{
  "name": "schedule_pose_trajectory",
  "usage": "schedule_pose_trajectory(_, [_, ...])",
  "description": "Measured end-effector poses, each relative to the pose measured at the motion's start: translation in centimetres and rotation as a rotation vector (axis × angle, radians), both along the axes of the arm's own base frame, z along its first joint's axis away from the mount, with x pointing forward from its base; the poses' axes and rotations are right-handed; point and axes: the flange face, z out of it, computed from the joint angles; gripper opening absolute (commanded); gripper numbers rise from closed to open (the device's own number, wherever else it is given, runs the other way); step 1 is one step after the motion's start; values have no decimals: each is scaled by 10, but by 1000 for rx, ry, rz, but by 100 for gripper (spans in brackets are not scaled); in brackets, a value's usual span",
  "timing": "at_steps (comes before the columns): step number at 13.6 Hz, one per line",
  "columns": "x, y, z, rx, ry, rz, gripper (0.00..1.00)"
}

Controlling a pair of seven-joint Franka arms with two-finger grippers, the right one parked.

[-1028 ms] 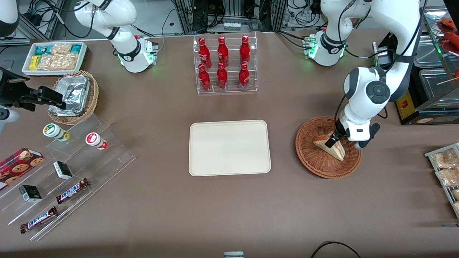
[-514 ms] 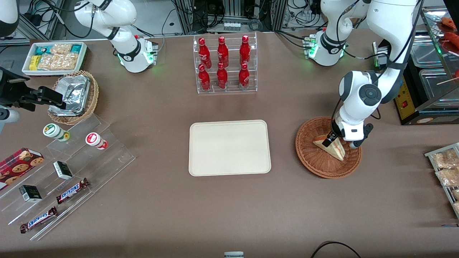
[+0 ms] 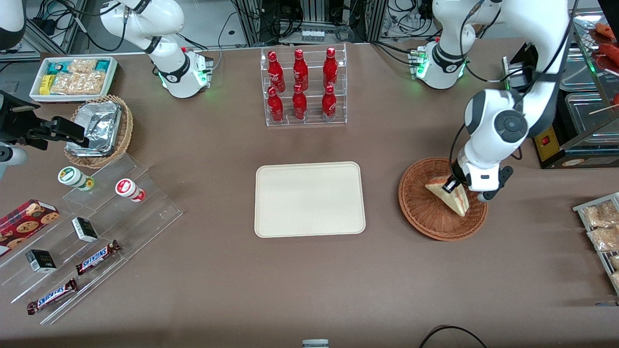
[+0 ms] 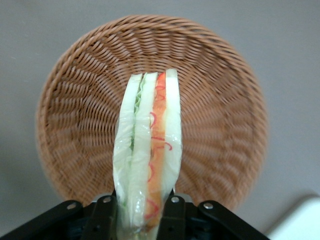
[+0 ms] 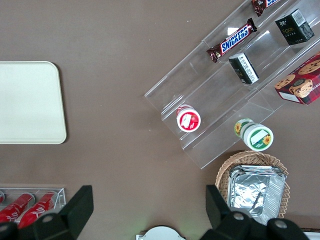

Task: Place sandwich from basket to tray
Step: 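Lift the sandwich and carry it over the cream tray, then lower the sandwich onto the tray and open the left gripper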

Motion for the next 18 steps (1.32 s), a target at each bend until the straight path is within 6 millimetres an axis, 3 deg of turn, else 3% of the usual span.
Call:
schedule_pose_trajectory(3, [12, -76, 99, -8, -5, -136, 0])
schedule_pose_trajectory(5, [16, -143, 126, -45, -19, -244, 0])
schedule_pose_trajectory(6, [17, -174, 125, -68, -19, -293, 0])
schedule_pose_trajectory(8, [14, -228, 104, -72, -5, -406, 0])
schedule_pose_trajectory(12, [-13, -338, 41, -100, -6, -596, 0])
schedule_pose_trajectory(14, [-21, -370, 9, -109, -47, -663, 0])
schedule_pose_trajectory(18, [-37, -406, -43, -84, -61, -752, 0])
